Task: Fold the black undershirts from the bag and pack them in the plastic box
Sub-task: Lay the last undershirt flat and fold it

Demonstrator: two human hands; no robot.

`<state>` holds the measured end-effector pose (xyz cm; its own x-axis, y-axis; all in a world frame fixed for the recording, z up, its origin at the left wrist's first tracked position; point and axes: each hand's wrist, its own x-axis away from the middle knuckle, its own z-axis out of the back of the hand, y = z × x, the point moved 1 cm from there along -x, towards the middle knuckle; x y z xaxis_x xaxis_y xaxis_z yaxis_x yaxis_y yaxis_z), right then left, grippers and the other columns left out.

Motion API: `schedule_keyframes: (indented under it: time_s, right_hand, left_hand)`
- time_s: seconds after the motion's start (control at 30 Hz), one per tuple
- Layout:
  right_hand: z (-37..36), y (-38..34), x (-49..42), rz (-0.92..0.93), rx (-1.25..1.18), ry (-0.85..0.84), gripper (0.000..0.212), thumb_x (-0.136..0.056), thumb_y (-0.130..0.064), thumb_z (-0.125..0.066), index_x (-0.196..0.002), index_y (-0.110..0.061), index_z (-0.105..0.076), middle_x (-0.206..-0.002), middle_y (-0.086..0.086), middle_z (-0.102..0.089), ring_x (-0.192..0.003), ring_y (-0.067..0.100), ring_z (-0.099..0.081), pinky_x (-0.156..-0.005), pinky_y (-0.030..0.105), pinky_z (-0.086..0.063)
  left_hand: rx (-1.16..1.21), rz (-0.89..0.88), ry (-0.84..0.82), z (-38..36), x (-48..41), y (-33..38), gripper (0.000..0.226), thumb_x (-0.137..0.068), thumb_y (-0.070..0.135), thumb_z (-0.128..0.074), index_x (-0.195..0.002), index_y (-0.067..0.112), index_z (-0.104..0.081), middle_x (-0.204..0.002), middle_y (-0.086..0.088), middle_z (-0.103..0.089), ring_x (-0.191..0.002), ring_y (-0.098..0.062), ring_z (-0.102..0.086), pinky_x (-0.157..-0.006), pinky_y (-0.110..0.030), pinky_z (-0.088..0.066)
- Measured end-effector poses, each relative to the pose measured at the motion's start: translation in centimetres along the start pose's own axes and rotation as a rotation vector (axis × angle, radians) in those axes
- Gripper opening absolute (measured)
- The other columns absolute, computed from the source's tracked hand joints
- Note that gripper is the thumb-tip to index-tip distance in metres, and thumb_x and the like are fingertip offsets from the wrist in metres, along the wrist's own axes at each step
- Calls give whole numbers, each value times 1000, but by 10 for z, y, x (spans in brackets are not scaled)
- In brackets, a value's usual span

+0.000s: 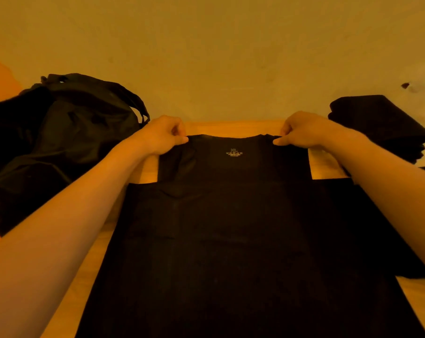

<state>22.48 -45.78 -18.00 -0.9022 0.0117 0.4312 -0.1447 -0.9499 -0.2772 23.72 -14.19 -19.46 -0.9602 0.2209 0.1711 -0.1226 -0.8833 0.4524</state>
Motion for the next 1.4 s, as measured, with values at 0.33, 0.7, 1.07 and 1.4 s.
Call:
schedule_keyframes:
  time_s: [0.33, 0.7, 1.07, 1.4]
  right_hand:
    - [9, 5, 9, -12, -178, -29, 34, -93, -34, -69, -113, -6, -68, -107, 5, -60, -105, 23, -52, -90, 37, -39]
    - [11, 7, 6, 13, -257, 34, 25, -91, -27, -72, -109, -9, -71, -111, 8, -64, -111, 24, -56, -92, 35, -41]
    - [2, 13, 0, 51, -297, 126, 27, -95, -29, -68, -114, -10, -66, -113, 3, -56, -105, 18, -48, -88, 32, -35]
    - [10, 11, 59, 189, -642, 372, 12, -89, -26, -75, -99, -20, -74, -97, 1, -73, -93, 9, -67, -76, 18, -45]
  left_hand:
    - [162, 68, -86, 8, 1, -5, 28, -91, 30, -75, -113, 15, -68, -101, -3, -68, -103, -20, -65, -97, -38, -52]
    - [356, 182, -49, 9, 3, -2, 10, -92, 22, -74, -86, 16, -68, -96, -2, -67, -100, -17, -62, -87, -28, -50]
    - [403, 175, 68, -3, 2, -11, 15, -94, 26, -72, -82, 24, -63, -89, -3, -65, -96, -25, -62, -93, -39, -50]
    - [736, 30, 270, 21, 68, 11, 15, -84, 20, -81, -83, 10, -70, -108, -25, -69, -101, -25, -69, -104, -41, -53]
